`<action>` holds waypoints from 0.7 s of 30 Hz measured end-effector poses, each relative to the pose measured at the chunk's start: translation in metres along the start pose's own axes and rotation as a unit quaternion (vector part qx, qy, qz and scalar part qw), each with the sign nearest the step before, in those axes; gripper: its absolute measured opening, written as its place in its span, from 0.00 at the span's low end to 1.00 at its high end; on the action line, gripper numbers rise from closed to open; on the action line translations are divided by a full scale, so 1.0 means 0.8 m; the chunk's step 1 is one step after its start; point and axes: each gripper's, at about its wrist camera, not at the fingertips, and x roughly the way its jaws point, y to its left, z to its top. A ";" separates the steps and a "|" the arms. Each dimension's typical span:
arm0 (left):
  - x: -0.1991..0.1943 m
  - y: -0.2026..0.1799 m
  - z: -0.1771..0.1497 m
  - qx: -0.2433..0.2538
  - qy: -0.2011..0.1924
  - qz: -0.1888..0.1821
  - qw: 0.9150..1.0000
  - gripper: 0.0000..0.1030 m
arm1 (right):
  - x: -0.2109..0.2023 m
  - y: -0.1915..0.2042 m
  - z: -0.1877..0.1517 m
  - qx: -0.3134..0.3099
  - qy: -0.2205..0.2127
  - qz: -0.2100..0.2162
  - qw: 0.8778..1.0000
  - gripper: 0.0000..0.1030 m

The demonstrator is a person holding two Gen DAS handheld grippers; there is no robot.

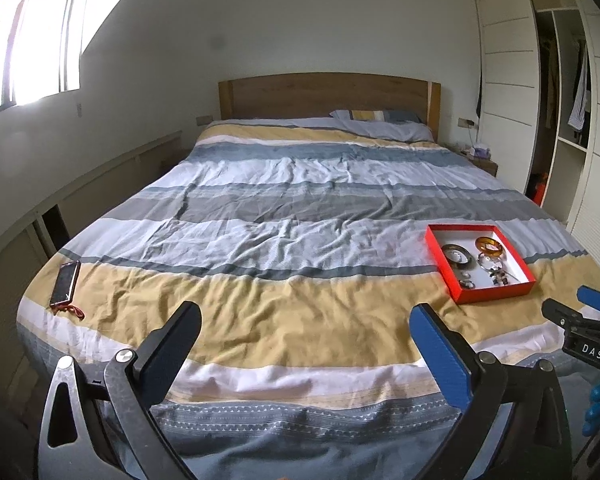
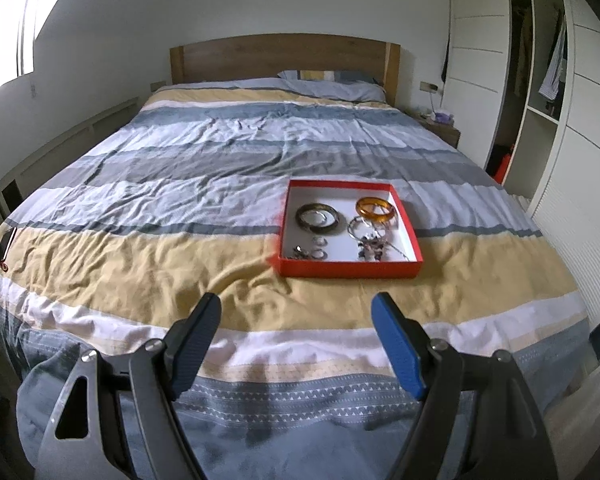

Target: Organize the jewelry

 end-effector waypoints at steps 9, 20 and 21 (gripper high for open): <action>0.028 0.010 -0.010 -0.017 0.029 -0.009 0.999 0.99 | 0.017 -0.022 -0.011 0.024 0.012 -0.014 1.000 0.74; 0.087 0.009 -0.038 -0.007 0.092 0.014 0.996 0.99 | 0.057 -0.026 -0.023 0.025 0.038 -0.013 0.999 0.74; 0.093 0.009 -0.041 -0.008 0.098 0.012 0.995 0.99 | 0.062 -0.026 -0.025 0.025 0.042 -0.013 0.999 0.74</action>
